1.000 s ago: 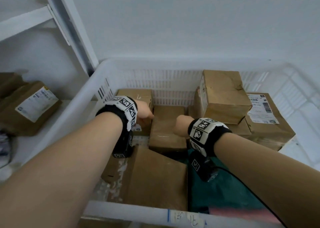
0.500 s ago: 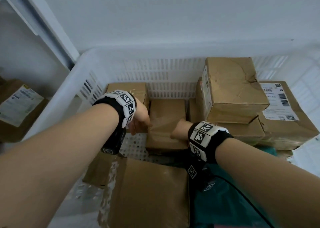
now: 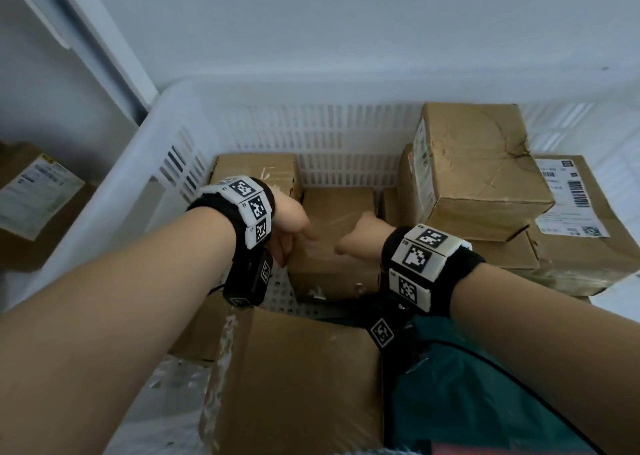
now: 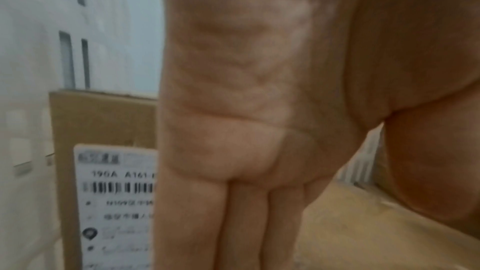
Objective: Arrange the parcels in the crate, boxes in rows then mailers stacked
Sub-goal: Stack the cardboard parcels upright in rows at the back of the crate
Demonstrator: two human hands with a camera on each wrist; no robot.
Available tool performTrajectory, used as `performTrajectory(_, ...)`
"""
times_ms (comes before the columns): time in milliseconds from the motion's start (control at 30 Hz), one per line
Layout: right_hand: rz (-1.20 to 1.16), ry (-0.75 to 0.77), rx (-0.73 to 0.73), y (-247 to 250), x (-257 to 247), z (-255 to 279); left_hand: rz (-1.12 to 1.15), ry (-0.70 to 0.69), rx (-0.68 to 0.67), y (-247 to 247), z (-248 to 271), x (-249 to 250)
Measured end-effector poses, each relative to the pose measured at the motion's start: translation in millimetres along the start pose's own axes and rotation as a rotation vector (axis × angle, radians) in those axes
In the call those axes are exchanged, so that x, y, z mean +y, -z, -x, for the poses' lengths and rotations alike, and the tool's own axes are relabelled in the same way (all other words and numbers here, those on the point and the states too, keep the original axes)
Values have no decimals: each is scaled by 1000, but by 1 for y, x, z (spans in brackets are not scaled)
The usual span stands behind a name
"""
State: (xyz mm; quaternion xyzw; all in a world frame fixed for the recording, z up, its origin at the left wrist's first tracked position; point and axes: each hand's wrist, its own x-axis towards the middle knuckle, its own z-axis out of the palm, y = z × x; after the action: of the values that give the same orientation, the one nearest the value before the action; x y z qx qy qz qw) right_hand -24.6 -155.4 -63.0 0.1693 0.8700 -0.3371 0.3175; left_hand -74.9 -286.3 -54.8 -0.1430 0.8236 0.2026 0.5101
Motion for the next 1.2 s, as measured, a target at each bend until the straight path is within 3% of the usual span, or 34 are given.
performTrajectory(133,-41,105,145,17,-3,13,48,-132,2,8,30,-1)
performTrajectory(267,-18,247,240,30,-8,34,257,-311,32,16,59,-7)
performTrajectory(467,594,370,360,20,-14,57,535,-497,95,11,85,-19)
performTrajectory(600,655,335,341,24,-20,53,610,-577,177,8,94,-27)
performTrajectory(700,652,250,245,33,-33,50,551,-577,217,5,98,-31)
performTrajectory(867,719,246,167,29,-49,42,271,-480,280,-2,93,-40)
performTrajectory(1033,848,166,295,27,-48,20,107,-434,347,0,87,-49)
performTrajectory(1200,801,208,399,8,-46,-5,-68,-433,426,6,86,-48)
